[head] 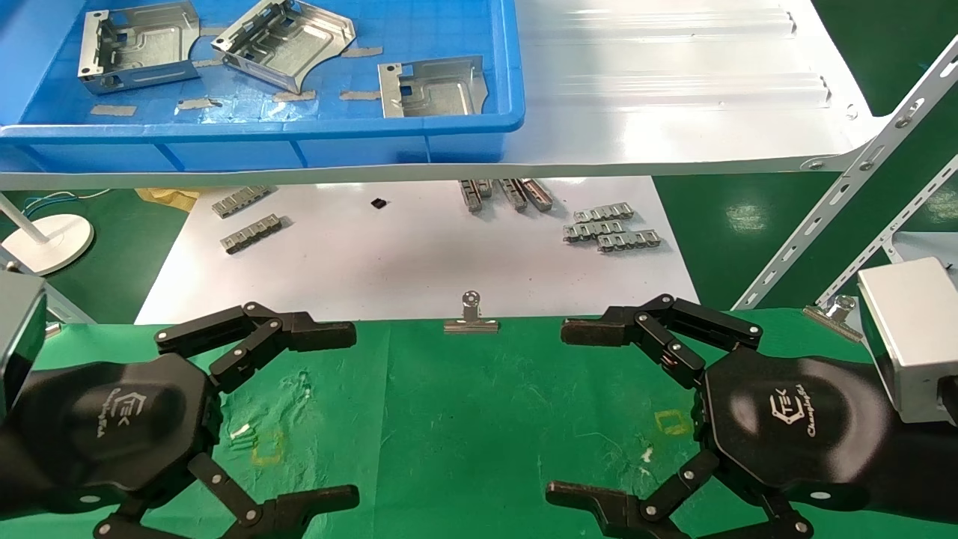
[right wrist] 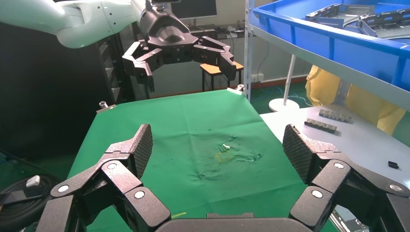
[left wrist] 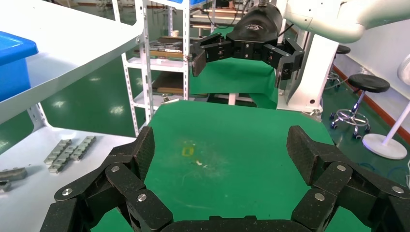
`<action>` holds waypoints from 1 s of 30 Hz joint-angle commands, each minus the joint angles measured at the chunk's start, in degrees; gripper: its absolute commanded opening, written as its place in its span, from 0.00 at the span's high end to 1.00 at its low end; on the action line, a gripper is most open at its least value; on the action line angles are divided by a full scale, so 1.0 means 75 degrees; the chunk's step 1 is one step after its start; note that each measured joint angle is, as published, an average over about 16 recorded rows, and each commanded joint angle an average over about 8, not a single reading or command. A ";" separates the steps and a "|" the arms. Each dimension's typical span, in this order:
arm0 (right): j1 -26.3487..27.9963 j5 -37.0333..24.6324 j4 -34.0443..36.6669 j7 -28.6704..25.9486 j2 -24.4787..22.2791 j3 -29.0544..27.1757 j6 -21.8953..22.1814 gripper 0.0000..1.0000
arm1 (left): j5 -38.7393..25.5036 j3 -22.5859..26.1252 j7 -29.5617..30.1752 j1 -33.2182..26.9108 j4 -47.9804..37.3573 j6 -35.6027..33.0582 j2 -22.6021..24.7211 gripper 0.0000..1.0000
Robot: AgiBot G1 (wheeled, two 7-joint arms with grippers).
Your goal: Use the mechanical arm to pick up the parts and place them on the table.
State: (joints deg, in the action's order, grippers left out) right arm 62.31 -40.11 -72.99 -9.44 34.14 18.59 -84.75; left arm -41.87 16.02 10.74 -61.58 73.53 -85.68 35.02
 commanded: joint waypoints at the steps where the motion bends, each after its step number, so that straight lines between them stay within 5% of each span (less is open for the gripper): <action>1: 0.0000 0.0000 0.0000 0.0000 0.0000 0.0000 0.0000 1.00 | 0.0000 0.0000 0.0000 0.0000 0.0000 0.0000 0.0000 0.00; 30: 0.0000 0.0000 0.0000 0.0000 0.0000 0.0000 0.0000 1.00 | 0.0000 0.0000 0.0000 0.0000 0.0000 0.0000 0.0000 0.00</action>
State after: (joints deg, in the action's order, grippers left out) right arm 62.31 -40.11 -72.99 -9.44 34.14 18.59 -84.75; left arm -41.86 16.02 10.74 -61.59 73.53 -85.68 35.03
